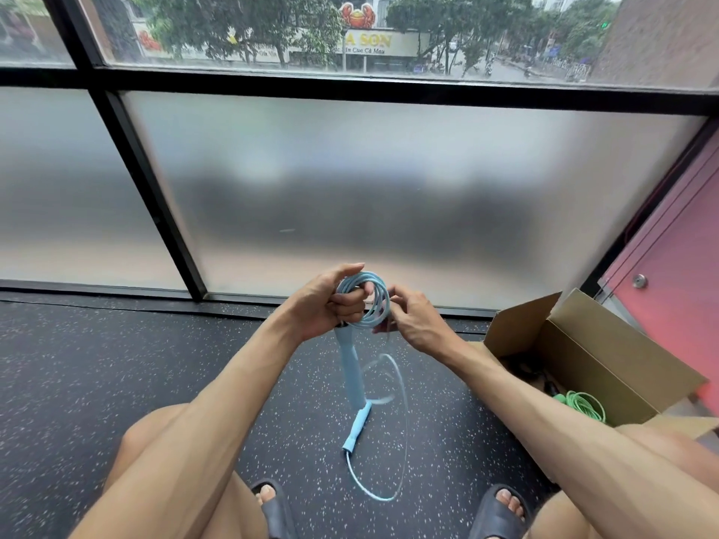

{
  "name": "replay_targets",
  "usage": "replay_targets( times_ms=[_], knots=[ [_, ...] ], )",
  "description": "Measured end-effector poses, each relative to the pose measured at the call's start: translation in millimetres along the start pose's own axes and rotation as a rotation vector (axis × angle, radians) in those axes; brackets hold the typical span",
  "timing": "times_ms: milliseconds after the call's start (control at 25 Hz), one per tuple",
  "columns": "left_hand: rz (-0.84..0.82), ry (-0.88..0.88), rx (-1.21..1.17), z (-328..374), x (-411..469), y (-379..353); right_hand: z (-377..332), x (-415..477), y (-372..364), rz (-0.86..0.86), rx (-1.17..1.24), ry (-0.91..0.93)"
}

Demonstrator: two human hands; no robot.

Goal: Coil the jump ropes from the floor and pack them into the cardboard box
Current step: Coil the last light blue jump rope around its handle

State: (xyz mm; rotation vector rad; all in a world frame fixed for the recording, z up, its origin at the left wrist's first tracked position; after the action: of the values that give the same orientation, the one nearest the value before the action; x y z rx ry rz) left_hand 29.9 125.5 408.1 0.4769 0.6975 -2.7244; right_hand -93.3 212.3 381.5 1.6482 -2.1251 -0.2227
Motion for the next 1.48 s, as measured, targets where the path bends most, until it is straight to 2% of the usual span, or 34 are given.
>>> replay_targets(
  times_ms=[200,320,440,600,760,840,1000,1160,1320,1480],
  knots=[
    [-0.041,-0.168,-0.222,13.6,-4.4,3.6,9.7,-3.9,2.3,0.034,0.073,-0.107],
    [0.025,-0.264,-0.337,20.5,-3.4,10.1,14.7,-7.9,-0.2,-0.004,0.044,-0.173],
    [0.172,-0.346,-0.416,22.3,1.5,21.5,17.0,-11.8,-5.6,-0.059,-0.031,-0.169],
    [0.337,-0.395,-0.294,25.3,0.5,26.3,14.8,-8.7,-6.6,-0.057,-0.136,-0.11],
    [0.284,-0.303,-0.138,26.9,-2.7,15.6,17.6,-2.9,4.3,0.046,-0.324,-0.079],
    [0.26,-0.289,-0.106,26.4,-3.1,13.3,26.9,-3.2,7.2,0.032,-0.371,-0.121],
    [0.248,-0.322,-0.19,24.3,0.2,16.2,33.4,-7.4,8.2,-0.059,-0.45,-0.221],
    [0.312,-0.366,-0.27,20.4,5.0,19.6,29.7,-10.6,2.6,-0.145,-0.601,-0.165],
    [0.376,-0.431,-0.271,18.6,9.4,16.8,24.4,-13.2,-1.6,-0.193,-0.556,-0.119],
    [0.467,-0.523,-0.167,14.9,13.6,10.1,19.0,-13.6,-16.0,-0.258,-0.33,-0.1]
  ],
)
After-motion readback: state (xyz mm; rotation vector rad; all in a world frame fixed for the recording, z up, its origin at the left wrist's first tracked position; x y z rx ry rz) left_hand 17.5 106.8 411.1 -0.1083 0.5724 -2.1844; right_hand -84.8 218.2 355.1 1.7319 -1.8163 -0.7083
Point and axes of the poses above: each hand's wrist, its own x-axis towards the middle knuckle, its own y-axis out of the back of the hand, z = x × y, the point moved 4 cm from there along x, towards the middle knuckle, and after that the axes turned 14 degrees about y, right-handed, at the moved point
